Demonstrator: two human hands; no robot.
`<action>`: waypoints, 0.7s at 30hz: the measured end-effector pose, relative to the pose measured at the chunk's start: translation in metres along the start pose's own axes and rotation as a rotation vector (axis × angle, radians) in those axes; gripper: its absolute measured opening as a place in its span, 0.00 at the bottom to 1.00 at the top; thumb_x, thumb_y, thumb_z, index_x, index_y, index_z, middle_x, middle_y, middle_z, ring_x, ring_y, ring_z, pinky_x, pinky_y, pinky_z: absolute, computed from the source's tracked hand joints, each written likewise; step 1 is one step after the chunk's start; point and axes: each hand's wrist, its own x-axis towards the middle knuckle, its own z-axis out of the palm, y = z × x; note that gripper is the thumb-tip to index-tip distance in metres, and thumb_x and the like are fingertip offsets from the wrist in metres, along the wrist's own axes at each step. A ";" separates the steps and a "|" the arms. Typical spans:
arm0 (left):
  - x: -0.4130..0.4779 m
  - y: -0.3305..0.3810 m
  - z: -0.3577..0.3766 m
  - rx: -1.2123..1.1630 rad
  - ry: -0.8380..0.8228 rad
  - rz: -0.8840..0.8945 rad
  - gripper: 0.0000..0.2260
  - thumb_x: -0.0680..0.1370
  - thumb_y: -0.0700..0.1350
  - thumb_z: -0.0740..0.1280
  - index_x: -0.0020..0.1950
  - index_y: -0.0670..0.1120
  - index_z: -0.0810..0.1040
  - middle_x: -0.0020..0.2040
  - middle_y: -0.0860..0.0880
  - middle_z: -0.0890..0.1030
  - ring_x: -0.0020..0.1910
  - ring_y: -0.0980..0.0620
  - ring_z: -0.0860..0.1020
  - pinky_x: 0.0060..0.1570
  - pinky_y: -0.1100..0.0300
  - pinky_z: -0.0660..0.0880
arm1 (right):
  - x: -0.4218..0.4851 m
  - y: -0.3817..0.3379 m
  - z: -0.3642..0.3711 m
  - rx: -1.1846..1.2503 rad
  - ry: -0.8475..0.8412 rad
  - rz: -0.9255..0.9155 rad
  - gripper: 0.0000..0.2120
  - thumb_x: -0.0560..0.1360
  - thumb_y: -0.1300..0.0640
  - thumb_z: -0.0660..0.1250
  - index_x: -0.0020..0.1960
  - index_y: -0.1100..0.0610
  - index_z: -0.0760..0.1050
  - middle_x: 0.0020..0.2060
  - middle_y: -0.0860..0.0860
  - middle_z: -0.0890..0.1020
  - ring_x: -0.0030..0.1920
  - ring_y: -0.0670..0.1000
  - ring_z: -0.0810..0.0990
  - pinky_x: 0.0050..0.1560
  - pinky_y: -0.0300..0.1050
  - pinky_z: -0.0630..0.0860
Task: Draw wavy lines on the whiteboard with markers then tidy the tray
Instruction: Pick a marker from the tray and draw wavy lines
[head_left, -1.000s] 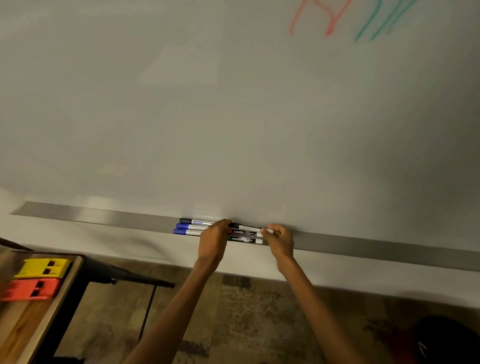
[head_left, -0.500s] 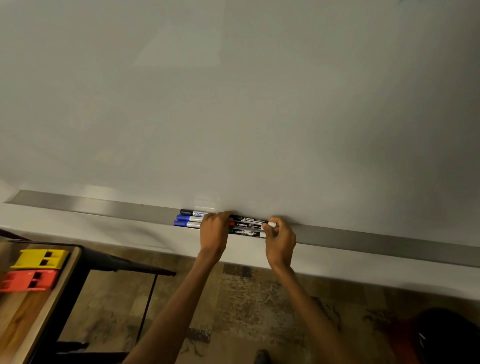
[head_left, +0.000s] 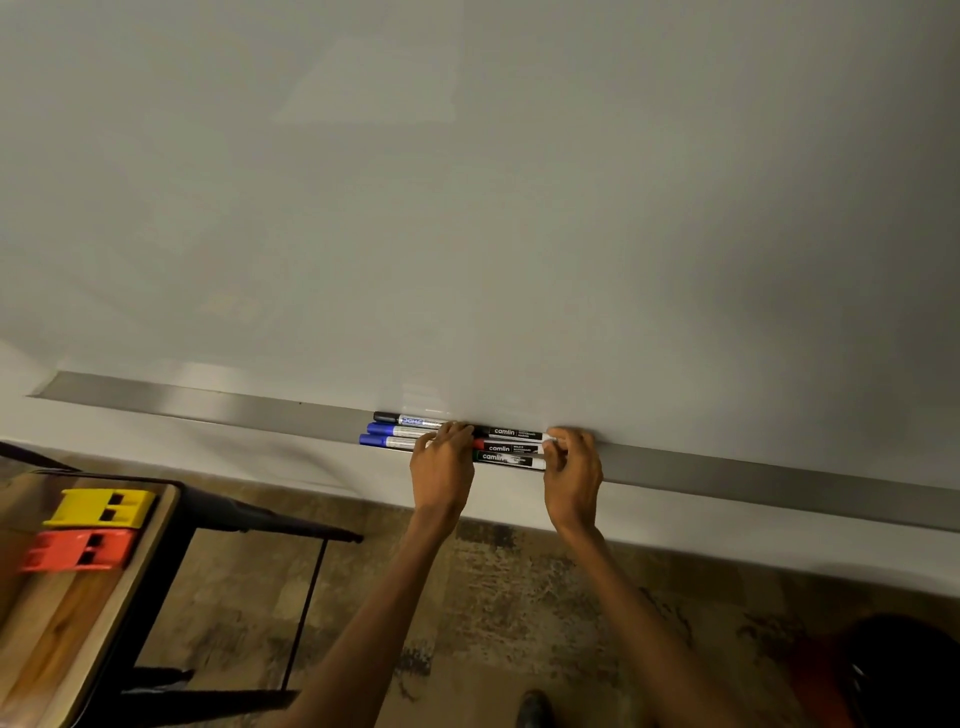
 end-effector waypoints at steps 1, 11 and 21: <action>-0.002 0.000 0.001 0.001 0.001 -0.006 0.08 0.75 0.36 0.70 0.52 0.44 0.83 0.50 0.48 0.85 0.48 0.48 0.82 0.52 0.52 0.76 | 0.001 0.000 -0.001 -0.021 -0.014 -0.005 0.05 0.77 0.61 0.67 0.52 0.58 0.79 0.49 0.53 0.79 0.47 0.51 0.79 0.47 0.39 0.76; -0.006 0.002 0.007 0.060 0.053 0.059 0.08 0.73 0.36 0.72 0.50 0.44 0.84 0.49 0.47 0.85 0.50 0.47 0.82 0.55 0.52 0.76 | 0.001 0.009 -0.002 -0.067 -0.060 -0.057 0.06 0.78 0.57 0.66 0.52 0.57 0.80 0.48 0.51 0.80 0.48 0.49 0.79 0.48 0.42 0.78; -0.023 0.065 0.010 -0.075 0.035 -0.013 0.07 0.79 0.44 0.68 0.55 0.46 0.83 0.38 0.47 0.85 0.45 0.45 0.82 0.57 0.51 0.75 | -0.001 0.001 -0.046 -0.087 0.053 -0.056 0.15 0.77 0.49 0.67 0.60 0.54 0.77 0.50 0.49 0.83 0.52 0.47 0.79 0.57 0.42 0.73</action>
